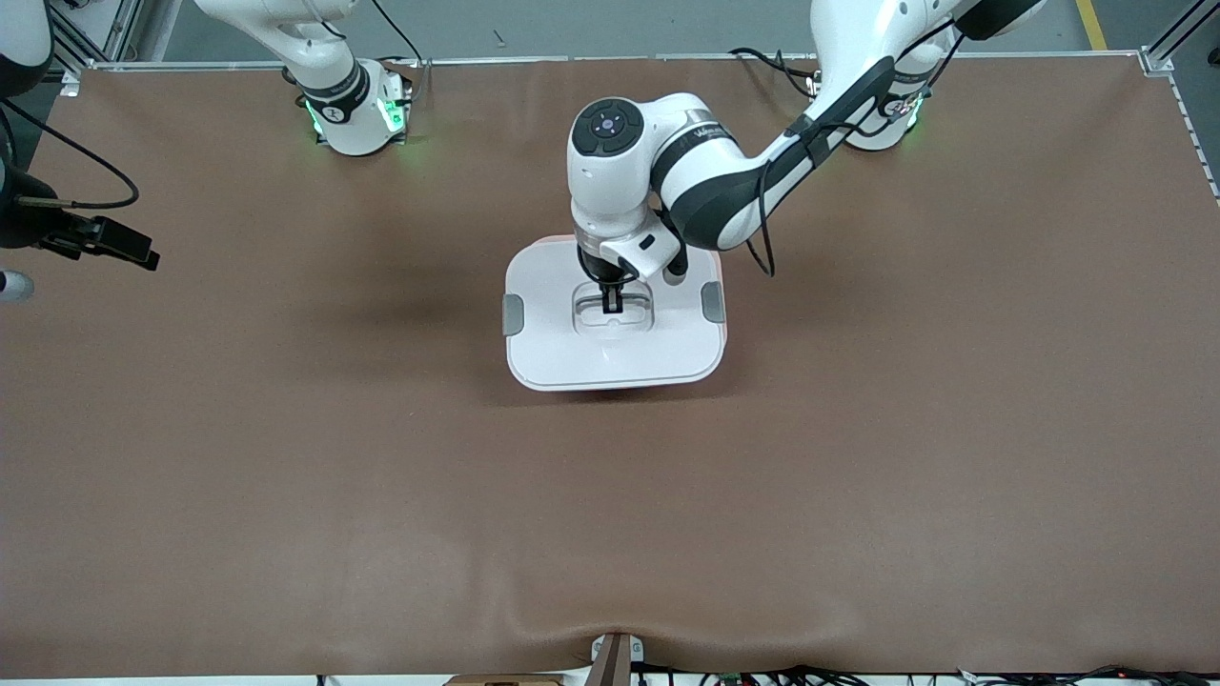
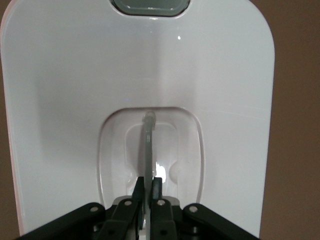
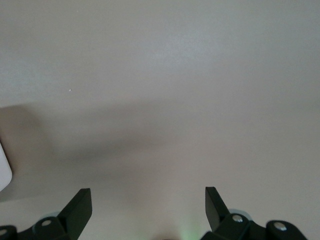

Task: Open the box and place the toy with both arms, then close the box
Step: 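Lower the lid onto the box with the left gripper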

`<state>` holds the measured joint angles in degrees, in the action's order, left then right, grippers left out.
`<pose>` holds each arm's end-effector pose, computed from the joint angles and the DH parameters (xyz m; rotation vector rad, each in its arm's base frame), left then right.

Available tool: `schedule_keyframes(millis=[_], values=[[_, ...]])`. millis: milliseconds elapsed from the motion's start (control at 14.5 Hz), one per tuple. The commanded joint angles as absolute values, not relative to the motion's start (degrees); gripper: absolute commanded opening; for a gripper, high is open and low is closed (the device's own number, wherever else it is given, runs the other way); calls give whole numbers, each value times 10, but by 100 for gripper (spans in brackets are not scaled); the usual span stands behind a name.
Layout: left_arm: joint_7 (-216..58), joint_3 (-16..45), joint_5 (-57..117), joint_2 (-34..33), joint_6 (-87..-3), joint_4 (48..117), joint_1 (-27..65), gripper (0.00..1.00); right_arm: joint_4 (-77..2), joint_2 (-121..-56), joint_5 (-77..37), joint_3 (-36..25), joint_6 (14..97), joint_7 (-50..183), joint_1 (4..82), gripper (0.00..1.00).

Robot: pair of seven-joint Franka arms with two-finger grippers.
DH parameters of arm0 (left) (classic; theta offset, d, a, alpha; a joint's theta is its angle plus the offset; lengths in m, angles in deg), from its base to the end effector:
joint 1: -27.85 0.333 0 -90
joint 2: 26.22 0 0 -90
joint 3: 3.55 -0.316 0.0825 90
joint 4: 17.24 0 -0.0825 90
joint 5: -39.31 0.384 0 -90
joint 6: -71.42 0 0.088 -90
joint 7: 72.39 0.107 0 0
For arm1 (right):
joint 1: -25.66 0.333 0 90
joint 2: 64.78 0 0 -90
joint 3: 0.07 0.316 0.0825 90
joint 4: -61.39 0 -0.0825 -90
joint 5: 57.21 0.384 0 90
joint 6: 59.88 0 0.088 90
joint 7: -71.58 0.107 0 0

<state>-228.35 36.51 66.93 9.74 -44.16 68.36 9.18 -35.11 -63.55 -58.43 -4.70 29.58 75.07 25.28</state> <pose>0.4586 -0.5327 0.3705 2.1403 2.2089 0.0539 0.5401 -0.0501 0.5822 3.1109 -0.2296 -0.1588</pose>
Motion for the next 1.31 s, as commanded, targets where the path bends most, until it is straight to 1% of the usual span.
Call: schedule_keyframes(millis=[0,138,345,483,690,759,1034,1241], values=[[-2304,364,687,77,-437,704,91,0,-348,-634,-589,-49,297,733,247,100],[-2305,364,687,71,-437,708,93,0,-348,-634,-590,-49,302,732,247,100],[-2309,365,687,43,-437,735,98,0,-348,-634,-584,-49,301,732,236,100],[-2311,365,687,26,-438,749,99,0,-348,-635,-550,-50,301,730,229,100],[-2322,365,690,16,-444,750,102,0,-346,-636,-543,-48,310,729,226,100],[-2322,366,691,16,-448,761,101,0,-343,-636,-544,-47,310,728,226,100],[-2322,369,708,-13,-506,822,102,0,-334,-638,-547,-48,309,712,231,100],[-2323,369,708,-23,-522,830,103,0,-334,-637,-544,-49,310,712,235,100]])
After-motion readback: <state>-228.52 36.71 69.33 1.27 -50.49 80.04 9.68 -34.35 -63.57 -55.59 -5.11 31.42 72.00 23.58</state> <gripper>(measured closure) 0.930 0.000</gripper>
